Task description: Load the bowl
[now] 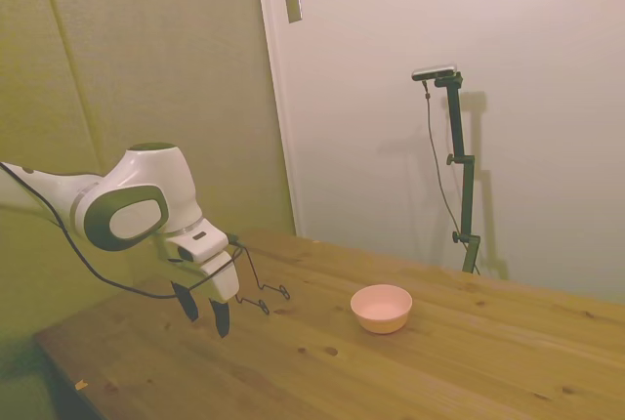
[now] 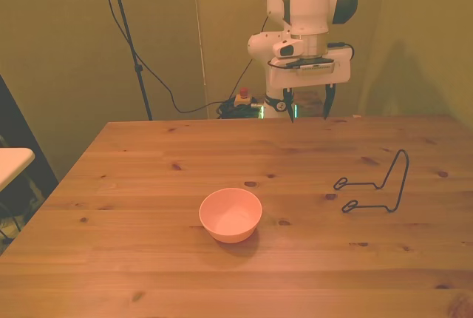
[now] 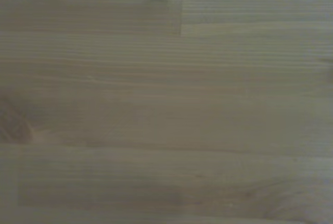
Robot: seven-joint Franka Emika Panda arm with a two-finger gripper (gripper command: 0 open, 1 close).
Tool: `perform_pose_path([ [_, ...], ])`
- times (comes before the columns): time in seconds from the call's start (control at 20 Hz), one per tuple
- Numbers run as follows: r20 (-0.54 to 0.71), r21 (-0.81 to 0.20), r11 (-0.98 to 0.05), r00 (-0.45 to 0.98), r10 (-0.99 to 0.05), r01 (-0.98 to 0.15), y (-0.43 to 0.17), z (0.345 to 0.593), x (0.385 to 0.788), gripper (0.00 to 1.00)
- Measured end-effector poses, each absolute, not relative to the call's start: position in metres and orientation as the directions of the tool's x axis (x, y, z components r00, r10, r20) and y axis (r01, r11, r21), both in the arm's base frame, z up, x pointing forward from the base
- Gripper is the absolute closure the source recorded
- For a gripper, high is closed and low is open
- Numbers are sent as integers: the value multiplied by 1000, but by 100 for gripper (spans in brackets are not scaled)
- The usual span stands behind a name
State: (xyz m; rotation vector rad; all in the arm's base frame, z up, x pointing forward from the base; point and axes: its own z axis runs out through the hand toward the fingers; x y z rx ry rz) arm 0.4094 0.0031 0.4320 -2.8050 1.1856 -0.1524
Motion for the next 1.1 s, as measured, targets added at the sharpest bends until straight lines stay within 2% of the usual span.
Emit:
perform_pose_path([
  [0.2, 78, -144, -693, 690, -720, -707, 2, 435, 415, 0],
  [0.4, 149, -169, -668, 651, -745, -725, -23, 448, 439, 0],
  [0.7, 249, -188, -603, 557, -792, -775, -77, 466, 497, 0],
  [1.1, 269, -209, -520, 463, -845, -828, -118, 460, 584, 0],
])
